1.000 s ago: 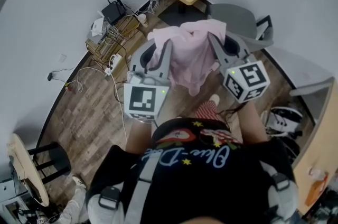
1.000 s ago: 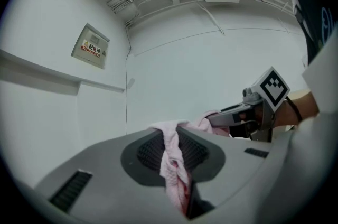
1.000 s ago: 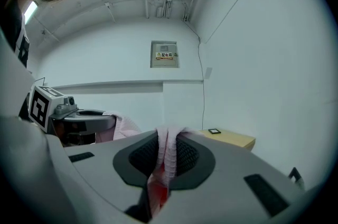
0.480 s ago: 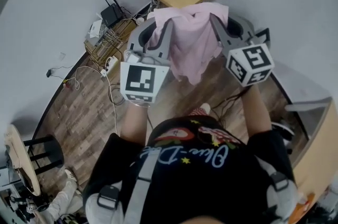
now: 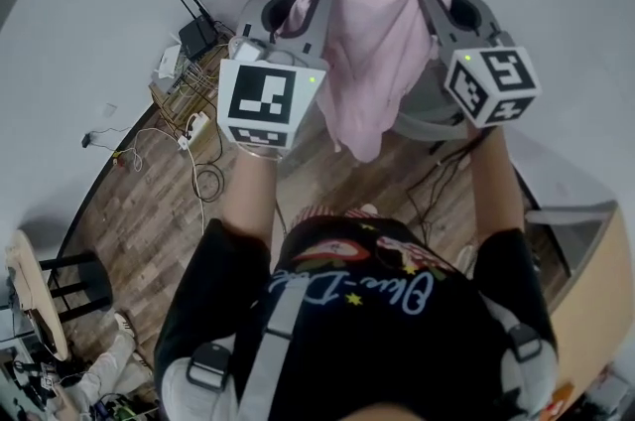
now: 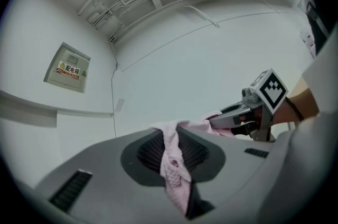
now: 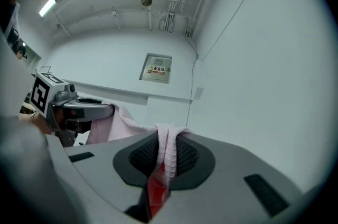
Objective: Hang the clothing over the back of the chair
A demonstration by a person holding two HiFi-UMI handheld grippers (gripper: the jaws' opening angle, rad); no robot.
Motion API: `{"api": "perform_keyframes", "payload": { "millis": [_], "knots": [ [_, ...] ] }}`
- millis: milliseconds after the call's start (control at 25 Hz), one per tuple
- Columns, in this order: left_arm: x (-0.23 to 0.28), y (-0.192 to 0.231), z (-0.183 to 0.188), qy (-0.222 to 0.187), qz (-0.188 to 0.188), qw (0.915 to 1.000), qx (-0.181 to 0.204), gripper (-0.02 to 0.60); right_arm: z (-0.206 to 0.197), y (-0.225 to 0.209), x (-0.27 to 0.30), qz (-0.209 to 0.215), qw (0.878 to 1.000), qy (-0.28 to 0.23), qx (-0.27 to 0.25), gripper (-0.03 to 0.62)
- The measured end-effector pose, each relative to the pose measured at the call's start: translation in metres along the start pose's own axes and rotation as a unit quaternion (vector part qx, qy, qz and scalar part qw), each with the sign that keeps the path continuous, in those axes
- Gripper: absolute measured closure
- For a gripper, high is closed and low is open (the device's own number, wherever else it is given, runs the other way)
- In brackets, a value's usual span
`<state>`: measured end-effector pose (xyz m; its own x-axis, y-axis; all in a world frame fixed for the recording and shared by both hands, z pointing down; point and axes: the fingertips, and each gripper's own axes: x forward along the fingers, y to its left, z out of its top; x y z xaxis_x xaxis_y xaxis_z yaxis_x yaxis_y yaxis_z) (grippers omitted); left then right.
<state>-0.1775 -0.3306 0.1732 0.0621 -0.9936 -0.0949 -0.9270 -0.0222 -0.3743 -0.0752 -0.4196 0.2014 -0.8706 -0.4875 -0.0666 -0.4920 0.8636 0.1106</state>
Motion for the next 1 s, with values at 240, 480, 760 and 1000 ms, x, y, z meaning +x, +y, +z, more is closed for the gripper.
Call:
{"api": "perform_keyframes", "payload": {
  "millis": [240,480,760,1000],
  "knots": [
    [0.064,-0.02,0.025,-0.031,-0.036,0.9988,0.012,0.532,0.011,-0.069,-0.006,-0.051,0.999,-0.017,-0.006,0.561],
    [0.139,-0.017,0.049,-0.07,-0.067,0.995,0.025,0.533,0.03,-0.134,0.007,-0.1,0.994,-0.016,-0.033,0.562],
    [0.215,-0.037,0.076,-0.111,-0.107,0.9879,0.008,0.532,0.053,-0.213,0.0,-0.159,0.985,-0.02,-0.061,0.562],
    [0.275,-0.033,0.093,-0.129,-0.123,0.984,0.004,0.532,0.072,-0.265,0.015,-0.193,0.977,-0.027,-0.081,0.562]
  ]
}}
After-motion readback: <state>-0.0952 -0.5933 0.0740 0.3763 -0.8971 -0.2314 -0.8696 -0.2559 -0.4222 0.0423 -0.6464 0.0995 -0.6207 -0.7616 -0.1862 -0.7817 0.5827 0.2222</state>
